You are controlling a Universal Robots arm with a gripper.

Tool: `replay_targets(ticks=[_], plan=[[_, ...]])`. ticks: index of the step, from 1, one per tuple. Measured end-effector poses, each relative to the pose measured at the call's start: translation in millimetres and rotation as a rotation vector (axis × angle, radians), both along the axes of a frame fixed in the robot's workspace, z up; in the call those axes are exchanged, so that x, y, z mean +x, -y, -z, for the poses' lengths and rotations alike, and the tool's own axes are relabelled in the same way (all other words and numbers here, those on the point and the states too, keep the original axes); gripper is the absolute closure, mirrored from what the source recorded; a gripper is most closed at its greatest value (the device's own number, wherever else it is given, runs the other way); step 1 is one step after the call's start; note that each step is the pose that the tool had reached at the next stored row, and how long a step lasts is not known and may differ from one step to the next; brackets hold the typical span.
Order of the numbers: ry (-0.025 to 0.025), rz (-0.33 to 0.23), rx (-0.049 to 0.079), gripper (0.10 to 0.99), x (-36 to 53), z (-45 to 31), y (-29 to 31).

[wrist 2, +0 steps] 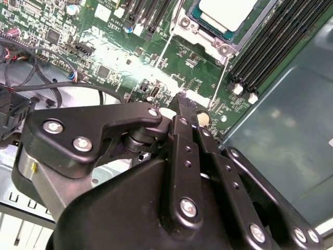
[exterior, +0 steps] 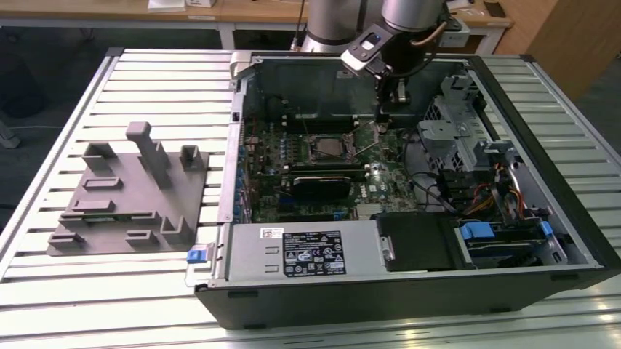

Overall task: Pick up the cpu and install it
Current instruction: 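Close the cpu cover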

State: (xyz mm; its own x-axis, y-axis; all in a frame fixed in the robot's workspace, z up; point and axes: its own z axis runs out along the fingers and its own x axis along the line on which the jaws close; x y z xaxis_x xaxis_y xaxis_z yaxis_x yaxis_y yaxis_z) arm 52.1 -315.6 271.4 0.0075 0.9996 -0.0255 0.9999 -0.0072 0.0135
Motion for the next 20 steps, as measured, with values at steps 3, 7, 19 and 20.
replay_targets(ticks=[3,7,19,20], plan=[[0.0000,0.000,0.000,0.980,0.3,0.2,0.0],[0.0000,0.000,0.000,0.980,1.3,0.7,0.0],[0.0000,-0.009,-0.001,0.980,11.1,9.8,-2.8],[0.0000,-0.009,-0.002,0.980,12.0,11.0,-3.0]])
